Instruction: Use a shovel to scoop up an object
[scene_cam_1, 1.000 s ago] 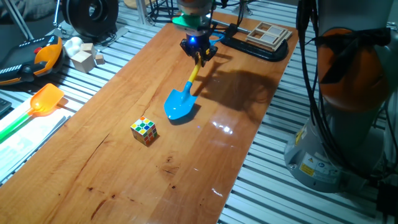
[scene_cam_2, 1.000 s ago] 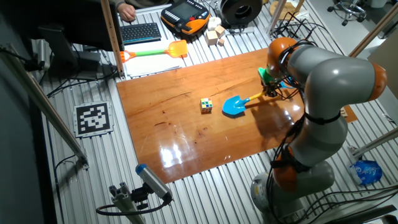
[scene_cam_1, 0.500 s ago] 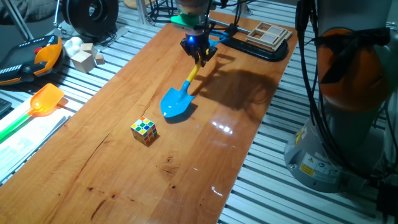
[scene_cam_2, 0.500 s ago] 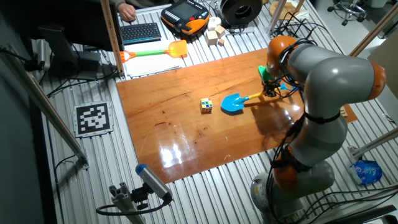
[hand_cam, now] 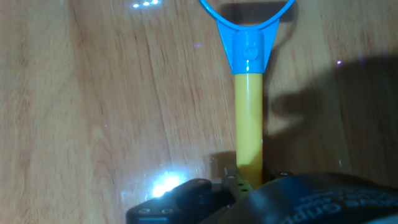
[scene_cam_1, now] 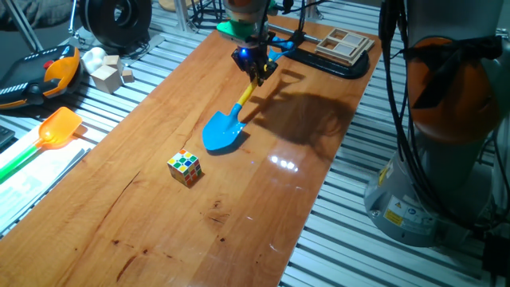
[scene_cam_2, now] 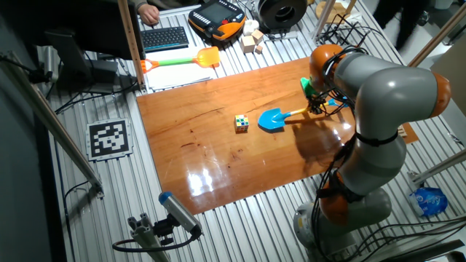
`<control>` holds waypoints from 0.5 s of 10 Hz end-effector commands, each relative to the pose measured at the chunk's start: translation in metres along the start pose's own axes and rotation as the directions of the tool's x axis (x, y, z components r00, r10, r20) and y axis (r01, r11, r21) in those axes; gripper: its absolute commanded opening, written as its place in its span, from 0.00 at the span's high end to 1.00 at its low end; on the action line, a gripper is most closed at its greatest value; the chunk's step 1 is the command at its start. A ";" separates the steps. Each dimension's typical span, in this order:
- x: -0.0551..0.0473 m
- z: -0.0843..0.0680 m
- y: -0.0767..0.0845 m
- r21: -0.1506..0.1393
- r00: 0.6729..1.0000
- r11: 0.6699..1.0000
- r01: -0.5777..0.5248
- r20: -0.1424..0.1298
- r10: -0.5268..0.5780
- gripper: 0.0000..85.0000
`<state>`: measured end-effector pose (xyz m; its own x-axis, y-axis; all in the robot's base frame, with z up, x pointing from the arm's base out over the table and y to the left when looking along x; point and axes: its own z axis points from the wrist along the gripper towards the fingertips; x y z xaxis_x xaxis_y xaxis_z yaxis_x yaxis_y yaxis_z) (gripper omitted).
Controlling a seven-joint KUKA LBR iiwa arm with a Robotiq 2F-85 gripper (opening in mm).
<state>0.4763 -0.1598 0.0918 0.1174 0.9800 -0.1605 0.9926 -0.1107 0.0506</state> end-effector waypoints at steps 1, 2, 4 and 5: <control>0.001 0.000 0.000 0.000 1.000 1.000 -0.003 0.000 0.003 1.00; 0.004 0.000 0.000 0.000 1.000 1.000 -0.009 0.001 0.009 1.00; 0.010 -0.001 0.000 -0.004 1.000 1.000 -0.021 0.019 0.021 1.00; 0.012 -0.002 0.000 -0.004 0.999 1.000 -0.025 0.022 0.026 1.00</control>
<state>0.4776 -0.1476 0.0914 0.1433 0.9731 -0.1806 0.9891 -0.1348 0.0588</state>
